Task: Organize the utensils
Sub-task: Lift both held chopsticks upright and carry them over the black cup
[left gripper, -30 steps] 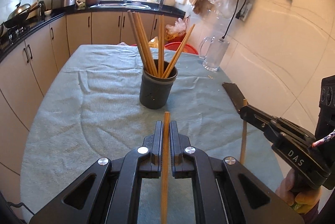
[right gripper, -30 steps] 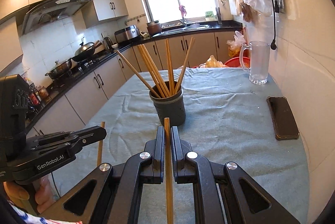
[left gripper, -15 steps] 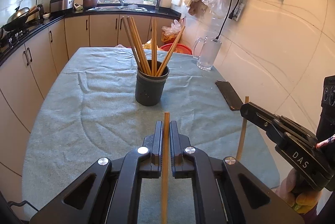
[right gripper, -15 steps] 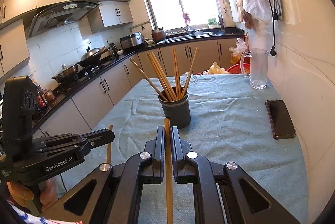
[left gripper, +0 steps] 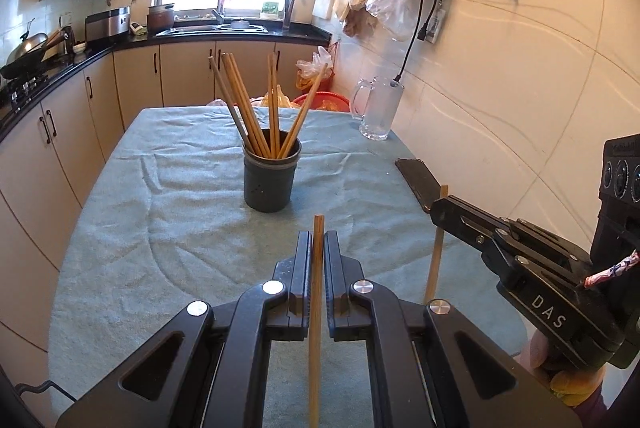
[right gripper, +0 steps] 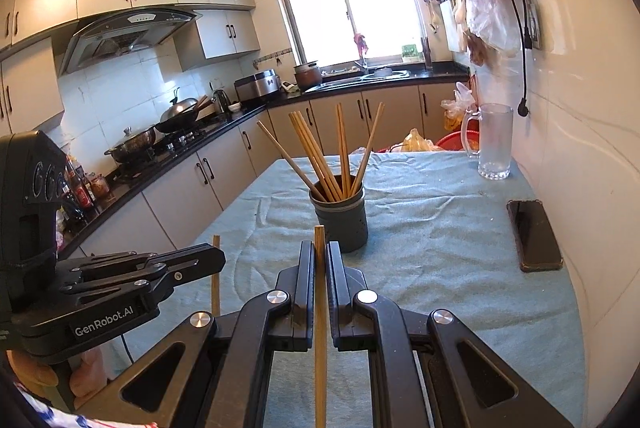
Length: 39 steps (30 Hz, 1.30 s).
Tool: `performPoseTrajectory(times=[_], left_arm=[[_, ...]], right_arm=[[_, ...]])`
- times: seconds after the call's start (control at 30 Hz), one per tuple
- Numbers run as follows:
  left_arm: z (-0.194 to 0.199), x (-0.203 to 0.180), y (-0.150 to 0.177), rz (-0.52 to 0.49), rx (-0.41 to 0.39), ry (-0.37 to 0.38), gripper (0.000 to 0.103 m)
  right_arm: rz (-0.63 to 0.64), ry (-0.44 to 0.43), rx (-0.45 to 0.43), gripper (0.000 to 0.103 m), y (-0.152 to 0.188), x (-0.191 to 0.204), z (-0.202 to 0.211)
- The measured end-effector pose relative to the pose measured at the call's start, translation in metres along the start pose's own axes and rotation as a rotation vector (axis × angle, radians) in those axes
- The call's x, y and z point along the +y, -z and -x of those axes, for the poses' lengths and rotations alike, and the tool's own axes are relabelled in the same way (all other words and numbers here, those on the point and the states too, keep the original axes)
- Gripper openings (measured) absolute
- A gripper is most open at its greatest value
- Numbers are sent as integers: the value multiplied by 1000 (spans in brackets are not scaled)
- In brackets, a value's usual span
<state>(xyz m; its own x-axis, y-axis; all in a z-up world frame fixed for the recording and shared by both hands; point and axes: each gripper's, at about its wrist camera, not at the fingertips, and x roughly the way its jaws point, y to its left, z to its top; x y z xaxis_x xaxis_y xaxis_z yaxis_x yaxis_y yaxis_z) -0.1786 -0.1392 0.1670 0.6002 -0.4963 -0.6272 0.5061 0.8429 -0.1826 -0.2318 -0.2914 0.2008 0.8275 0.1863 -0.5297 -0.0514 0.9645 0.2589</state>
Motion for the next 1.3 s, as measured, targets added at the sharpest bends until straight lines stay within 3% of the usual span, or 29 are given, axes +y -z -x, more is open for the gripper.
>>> performPoseTrajectory(times=[0.33,0.43,0.53,0.57,0.63,0.77,1.13,1.2,1.23,1.3], left_arm=[[-4,-1,-2,3,10,9,5],[-12,4,-1,16,27,7,5],[-30,17,4,50,67,-4,5],[-37,23,6,63,86,-7,5],[-55,37,12,103,140,-13,5],[-78,59,23,163,209,-21,5],[-84,72,20,177,194,-1,5],[-84,74,20,178,189,0,5],[-83,76,20,179,186,0,5],[-81,79,20,183,179,1,5]], right_arm=[[17,-10,-13,6,-3,0,4],[44,-1,95,7,4,-1,-21],[61,52,268,29,28,-9,-62],[49,62,309,30,36,-14,-72],[-4,47,379,30,53,-25,-92],[-24,51,428,30,62,-35,-115],[89,135,555,30,66,-25,-188],[114,154,565,24,62,-21,-198],[118,157,565,13,61,-20,-202],[133,157,564,7,60,-19,-205]])
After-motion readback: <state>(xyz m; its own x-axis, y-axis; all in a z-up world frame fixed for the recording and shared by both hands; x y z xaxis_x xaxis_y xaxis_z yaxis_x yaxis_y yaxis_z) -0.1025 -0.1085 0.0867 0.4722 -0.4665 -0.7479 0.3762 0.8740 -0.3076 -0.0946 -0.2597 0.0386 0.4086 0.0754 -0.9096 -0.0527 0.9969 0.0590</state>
